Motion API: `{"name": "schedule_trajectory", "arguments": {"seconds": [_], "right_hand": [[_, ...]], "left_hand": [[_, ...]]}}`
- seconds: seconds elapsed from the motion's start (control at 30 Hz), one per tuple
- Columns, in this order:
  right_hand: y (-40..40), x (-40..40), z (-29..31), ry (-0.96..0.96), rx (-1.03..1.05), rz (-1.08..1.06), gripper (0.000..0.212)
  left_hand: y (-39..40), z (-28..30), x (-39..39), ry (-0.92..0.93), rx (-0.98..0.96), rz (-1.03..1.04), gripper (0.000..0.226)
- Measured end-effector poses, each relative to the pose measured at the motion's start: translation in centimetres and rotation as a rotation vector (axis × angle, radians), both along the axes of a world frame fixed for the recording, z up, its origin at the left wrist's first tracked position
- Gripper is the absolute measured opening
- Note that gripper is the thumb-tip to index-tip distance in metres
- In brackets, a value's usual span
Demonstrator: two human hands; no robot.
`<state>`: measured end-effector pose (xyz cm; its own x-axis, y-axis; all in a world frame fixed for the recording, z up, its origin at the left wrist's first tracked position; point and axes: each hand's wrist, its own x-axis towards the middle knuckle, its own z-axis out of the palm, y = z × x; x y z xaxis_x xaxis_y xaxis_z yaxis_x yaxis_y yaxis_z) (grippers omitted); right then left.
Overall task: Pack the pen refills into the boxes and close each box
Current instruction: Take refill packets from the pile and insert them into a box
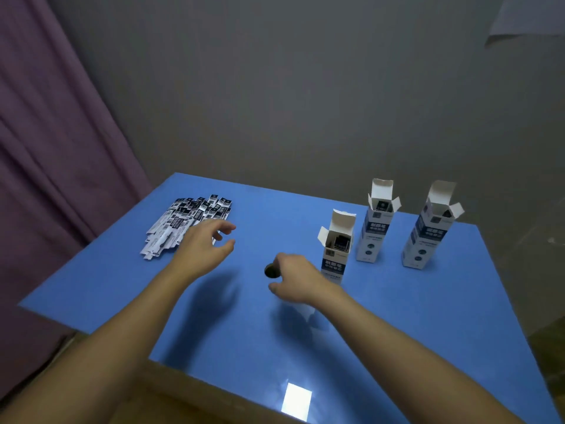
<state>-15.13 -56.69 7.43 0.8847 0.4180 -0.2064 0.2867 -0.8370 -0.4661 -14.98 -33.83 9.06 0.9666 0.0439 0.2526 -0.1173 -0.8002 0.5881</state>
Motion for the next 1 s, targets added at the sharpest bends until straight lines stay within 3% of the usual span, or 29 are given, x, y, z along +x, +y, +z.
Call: {"name": "schedule_trajectory", "arguments": {"seconds": [0.2, 0.37, 0.73, 1.0], "right_hand": [[4.7, 3.7, 1.3, -0.128, -0.107, 0.086, 0.038], [7.8, 5.1, 2.1, -0.184, -0.241, 0.134, 0.038], [15.0, 7.4, 0.4, -0.162, -0.321, 0.127, 0.032], [21.5, 10.7, -1.6, -0.119, -0.312, -0.042, 0.039]], "left_hand": [[6.0, 0.7, -0.7, 0.186, 0.427, 0.198, 0.036], [9.2, 1.6, -1.6, 0.317, 0.573, 0.306, 0.037], [16.1, -1.0, 1.3, 0.396, 0.567, 0.287, 0.036], [22.8, -3.9, 7.1, 0.399, 0.45, 0.184, 0.029]]}}
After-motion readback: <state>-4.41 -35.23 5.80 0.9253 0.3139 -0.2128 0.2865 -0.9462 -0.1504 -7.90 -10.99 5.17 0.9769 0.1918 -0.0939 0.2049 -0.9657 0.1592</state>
